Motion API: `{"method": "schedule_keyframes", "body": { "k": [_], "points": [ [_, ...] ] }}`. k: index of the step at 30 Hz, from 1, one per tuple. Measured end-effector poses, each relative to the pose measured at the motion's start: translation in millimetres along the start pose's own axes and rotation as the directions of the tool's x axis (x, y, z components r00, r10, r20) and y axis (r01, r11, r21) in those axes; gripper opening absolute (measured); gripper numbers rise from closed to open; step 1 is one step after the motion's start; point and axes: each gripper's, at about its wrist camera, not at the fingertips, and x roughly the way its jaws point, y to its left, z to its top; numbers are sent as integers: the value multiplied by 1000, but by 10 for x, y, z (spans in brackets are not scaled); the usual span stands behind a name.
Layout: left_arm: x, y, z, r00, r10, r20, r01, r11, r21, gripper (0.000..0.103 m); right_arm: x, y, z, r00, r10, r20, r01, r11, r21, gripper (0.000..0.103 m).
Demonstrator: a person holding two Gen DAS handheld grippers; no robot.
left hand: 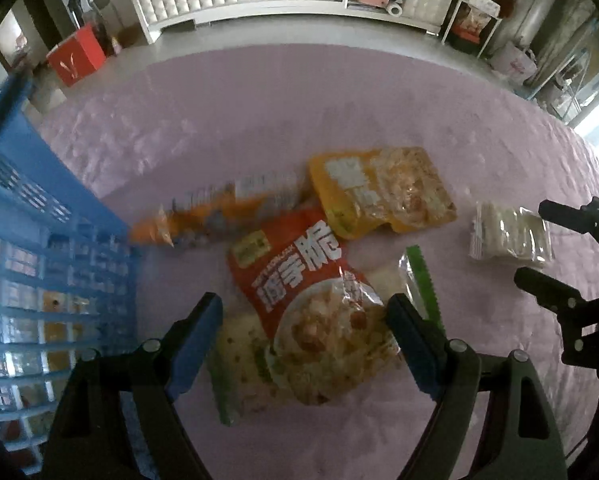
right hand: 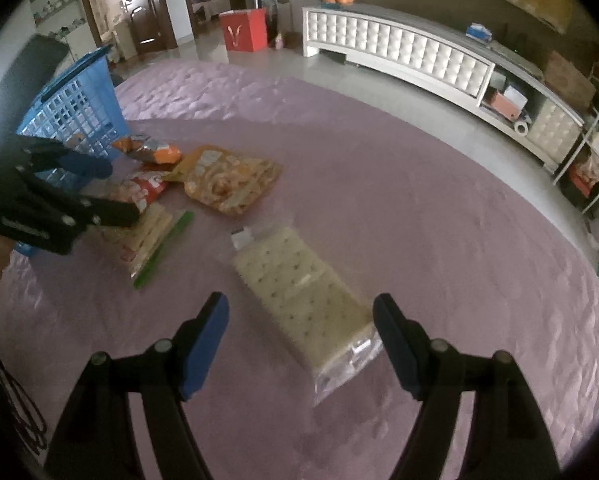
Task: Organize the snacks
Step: 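Grasp the red-and-white pouch with the left tool while the right tool grasps the clear cracker bag, then lower the pouch into the basket with the left tool while the right tool drops the cracker bag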
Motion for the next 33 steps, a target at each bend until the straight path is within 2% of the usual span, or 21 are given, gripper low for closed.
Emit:
{"method": "schedule_keyframes", "body": {
  "k": [3,5,7,8,11,14,22,27,33],
  "points": [
    [1,15,6,1000,-3,13,3,1000,-16,81,32,37,18,1000,-15,-10,14,998,-61,79],
    [-25,33,7,999,-46,17,47,999,-29,62,58,51,29,1000,-15,-14,13,996,-88,78],
    [-53,48,12,998,-65,11,65,997,-33,54,77,49,14,1000,-3,-16,1,995,-97,77],
    [-66,40,4,997,-76,12,76,997,-27,45,87,62,12,1000,-3,-17,1,995,-98,70],
    [-104,1,-27,997,-75,23,75,997,-12,29,47,97,-51,1000,-25,0,25,993,-116,61],
    [-128,-5,-82,996,-83,25,83,997,-1,20,-5,136,-115,1000,-6,5,6,994,-113,59],
    [-403,-134,-294,990,-125,61,121,991,56,18,-279,253,-262,999,-13,34,14,999,-35,55],
    [-731,-191,-427,984,-134,114,122,987,109,18,-578,391,-246,997,-40,65,41,999,-17,55],
    [-1219,-214,-626,969,-144,201,114,982,150,18,-1089,706,-135,988,-84,128,90,995,-40,55]
  ]
}}
